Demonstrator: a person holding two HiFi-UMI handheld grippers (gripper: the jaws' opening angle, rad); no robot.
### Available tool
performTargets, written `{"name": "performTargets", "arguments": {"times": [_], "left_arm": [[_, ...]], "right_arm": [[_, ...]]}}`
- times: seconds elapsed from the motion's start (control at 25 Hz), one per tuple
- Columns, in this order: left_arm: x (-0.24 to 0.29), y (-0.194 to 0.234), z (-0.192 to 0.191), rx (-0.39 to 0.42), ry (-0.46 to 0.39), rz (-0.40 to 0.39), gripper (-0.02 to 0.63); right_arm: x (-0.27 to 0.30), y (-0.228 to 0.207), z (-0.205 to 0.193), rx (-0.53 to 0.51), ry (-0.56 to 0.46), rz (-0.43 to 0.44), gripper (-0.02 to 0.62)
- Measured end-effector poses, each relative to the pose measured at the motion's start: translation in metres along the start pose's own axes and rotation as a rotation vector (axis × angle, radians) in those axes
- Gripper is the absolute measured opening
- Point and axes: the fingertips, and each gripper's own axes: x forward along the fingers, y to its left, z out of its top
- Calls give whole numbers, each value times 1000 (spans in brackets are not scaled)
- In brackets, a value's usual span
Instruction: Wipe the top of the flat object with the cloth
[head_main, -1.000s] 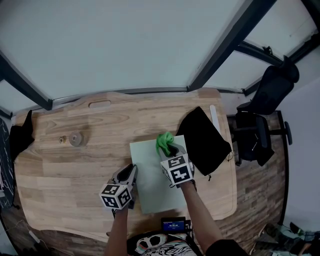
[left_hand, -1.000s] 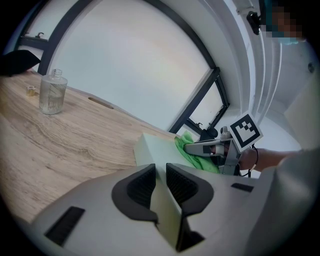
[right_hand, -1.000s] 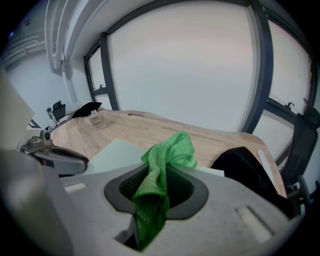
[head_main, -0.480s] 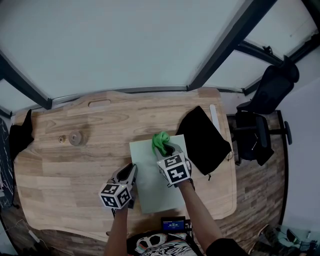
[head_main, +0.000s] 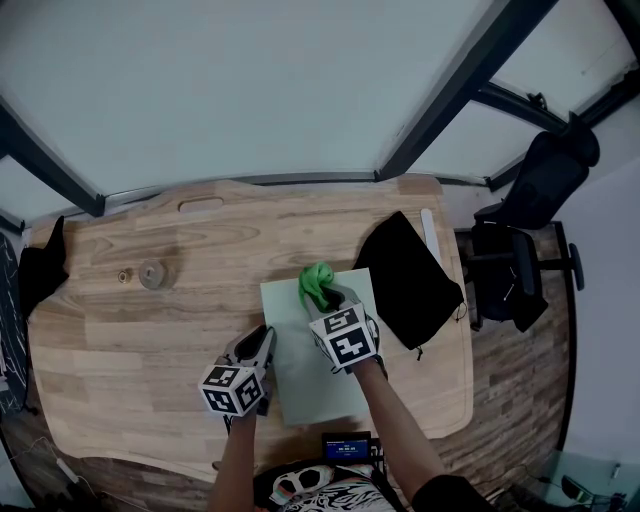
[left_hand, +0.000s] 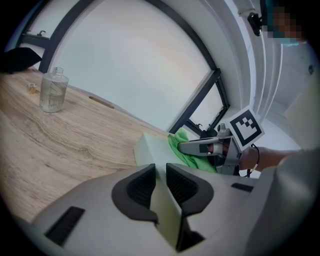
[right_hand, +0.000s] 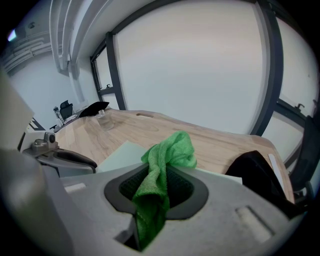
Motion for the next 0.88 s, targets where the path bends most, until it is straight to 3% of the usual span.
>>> {"name": "performTargets", "arguments": {"times": [0.88], "left_arm": [[0, -1, 0, -6, 0, -7, 67]], "right_arm": [[12, 31, 13, -43, -8, 72, 89]]}}
